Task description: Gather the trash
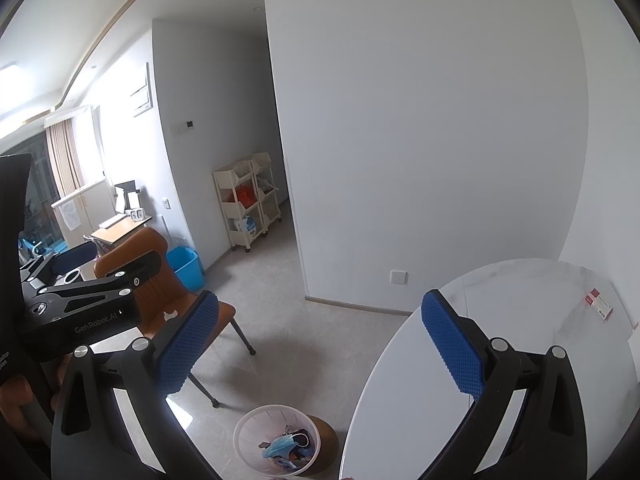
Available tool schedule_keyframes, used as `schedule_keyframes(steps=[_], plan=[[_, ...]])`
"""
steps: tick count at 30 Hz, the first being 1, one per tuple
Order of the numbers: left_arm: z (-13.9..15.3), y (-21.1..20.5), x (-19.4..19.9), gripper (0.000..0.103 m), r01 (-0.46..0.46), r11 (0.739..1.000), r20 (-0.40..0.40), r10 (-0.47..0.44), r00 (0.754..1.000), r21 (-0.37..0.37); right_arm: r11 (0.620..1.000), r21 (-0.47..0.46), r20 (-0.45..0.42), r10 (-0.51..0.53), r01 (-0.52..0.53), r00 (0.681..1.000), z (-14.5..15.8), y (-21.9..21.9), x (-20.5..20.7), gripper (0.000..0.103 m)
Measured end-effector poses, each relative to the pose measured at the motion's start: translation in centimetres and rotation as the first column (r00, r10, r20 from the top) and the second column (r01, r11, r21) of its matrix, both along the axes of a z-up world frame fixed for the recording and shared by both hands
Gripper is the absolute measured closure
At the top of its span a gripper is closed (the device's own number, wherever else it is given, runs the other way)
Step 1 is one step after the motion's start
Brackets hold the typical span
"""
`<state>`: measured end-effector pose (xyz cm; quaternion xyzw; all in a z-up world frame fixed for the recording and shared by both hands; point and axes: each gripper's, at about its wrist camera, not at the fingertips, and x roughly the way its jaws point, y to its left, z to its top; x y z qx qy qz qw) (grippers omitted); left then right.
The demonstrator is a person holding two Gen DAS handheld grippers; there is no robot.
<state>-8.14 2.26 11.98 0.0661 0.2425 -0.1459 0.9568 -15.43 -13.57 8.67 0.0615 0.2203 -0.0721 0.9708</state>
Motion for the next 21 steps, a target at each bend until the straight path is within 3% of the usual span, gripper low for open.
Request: schedule_keyframes(steps=[21], plan=[[-0.5, 0.0, 0.8, 0.008, 0.001, 1.000, -0.005, -0.001, 1.000, -0.001, 1.000, -0.006, -0.009, 0.002, -0.002, 1.000, -0.8, 1.4, 0.3, 0.002]])
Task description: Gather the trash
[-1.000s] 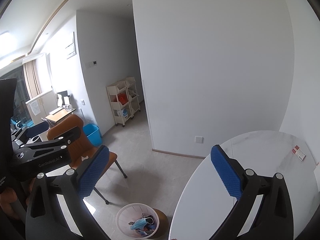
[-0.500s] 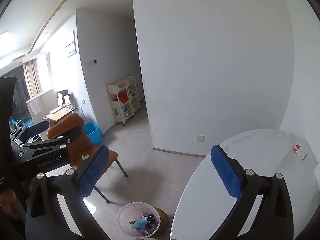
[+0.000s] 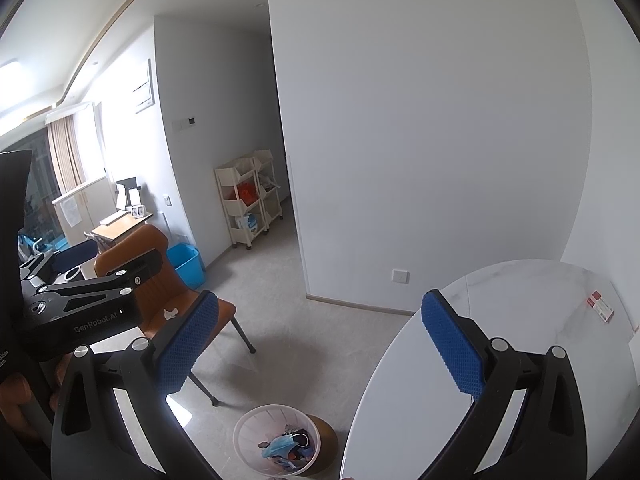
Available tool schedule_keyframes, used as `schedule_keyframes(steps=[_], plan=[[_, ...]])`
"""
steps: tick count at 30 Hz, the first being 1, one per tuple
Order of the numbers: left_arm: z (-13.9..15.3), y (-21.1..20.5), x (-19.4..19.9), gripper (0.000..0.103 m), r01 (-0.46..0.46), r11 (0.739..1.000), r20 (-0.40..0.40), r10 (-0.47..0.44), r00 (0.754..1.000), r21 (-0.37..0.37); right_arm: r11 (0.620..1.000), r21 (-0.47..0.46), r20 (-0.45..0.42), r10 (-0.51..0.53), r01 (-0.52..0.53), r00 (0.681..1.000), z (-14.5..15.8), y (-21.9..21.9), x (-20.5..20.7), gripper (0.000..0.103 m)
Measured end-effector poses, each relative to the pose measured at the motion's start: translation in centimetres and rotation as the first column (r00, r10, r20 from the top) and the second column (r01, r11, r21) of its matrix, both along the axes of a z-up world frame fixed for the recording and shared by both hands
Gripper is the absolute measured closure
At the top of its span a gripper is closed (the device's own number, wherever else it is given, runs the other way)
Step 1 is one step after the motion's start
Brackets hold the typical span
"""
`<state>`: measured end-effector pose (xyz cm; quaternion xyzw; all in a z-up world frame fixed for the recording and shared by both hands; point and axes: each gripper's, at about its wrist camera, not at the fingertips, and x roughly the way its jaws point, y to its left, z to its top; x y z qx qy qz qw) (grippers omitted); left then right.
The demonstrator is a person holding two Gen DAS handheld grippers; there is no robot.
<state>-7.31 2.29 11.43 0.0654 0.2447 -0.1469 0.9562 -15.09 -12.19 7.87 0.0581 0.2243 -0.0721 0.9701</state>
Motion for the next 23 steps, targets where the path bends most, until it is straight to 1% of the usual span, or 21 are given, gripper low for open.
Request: schedule_keyframes(steps=[8, 12, 15, 18, 23], plan=[[0.00, 0.01, 0.02, 0.008, 0.000, 1.000, 0.001, 0.000, 1.000, 0.000, 1.000, -0.001, -0.004, -0.002, 0.002, 1.000, -0.08, 0.02, 0.01, 0.002], [-0.41, 0.04, -0.10, 0.008, 0.002, 1.000, 0.014, -0.002, 1.000, 0.004, 1.000, -0.001, -0.007, -0.001, 0.001, 1.000, -0.05, 0.01, 0.29, 0.002], [-0.68, -0.19, -0.01, 0.008, 0.014, 1.000, -0.001, -0.014, 1.000, 0.004, 1.000, 0.001, -0.009, -0.001, 0.001, 1.000, -0.12, 0.17, 0.43, 0.002], [-0.68, -0.44, 0.17, 0.008, 0.009, 1.000, -0.004, -0.009, 1.000, 0.011, 1.000, 0.000, -0.010, -0.003, 0.003, 1.000, -0.14, 0.04, 0.36, 0.002], [-0.35, -0.31, 0.57, 0.008, 0.001, 1.000, -0.020, -0.001, 1.000, -0.001, 1.000, 0.000, -0.011, -0.002, 0.002, 1.000, -0.15, 0.19, 0.39, 0.002]])
